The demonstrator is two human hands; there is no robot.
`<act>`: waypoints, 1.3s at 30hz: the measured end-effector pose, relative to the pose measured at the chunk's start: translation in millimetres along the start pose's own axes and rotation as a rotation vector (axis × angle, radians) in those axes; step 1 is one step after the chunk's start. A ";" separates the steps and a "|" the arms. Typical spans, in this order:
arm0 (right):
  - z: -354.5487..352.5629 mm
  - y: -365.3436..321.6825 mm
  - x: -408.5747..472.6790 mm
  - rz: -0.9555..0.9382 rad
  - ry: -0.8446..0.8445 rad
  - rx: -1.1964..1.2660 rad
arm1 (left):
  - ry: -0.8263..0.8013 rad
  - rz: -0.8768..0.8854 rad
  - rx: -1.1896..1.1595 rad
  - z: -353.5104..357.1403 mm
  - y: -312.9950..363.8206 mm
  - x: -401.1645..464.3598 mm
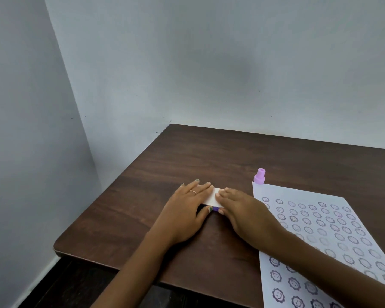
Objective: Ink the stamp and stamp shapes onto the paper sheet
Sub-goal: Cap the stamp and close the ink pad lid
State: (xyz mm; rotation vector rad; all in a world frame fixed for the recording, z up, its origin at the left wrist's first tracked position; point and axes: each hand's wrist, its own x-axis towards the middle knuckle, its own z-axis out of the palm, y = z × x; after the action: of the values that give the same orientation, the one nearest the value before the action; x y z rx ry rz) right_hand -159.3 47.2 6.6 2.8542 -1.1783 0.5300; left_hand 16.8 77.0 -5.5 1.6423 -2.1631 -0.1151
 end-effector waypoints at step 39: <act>-14.7 154.3 -26.6 0.601 -0.146 -0.081 | -0.080 -0.014 -0.043 26.7 -2.0 77.7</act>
State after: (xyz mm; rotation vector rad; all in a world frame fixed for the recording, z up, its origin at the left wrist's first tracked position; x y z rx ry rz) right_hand -287.3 -43.3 -6.2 2.4699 -2.0407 0.2639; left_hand -8.0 -1.2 -8.7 1.6553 -2.1922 -0.2336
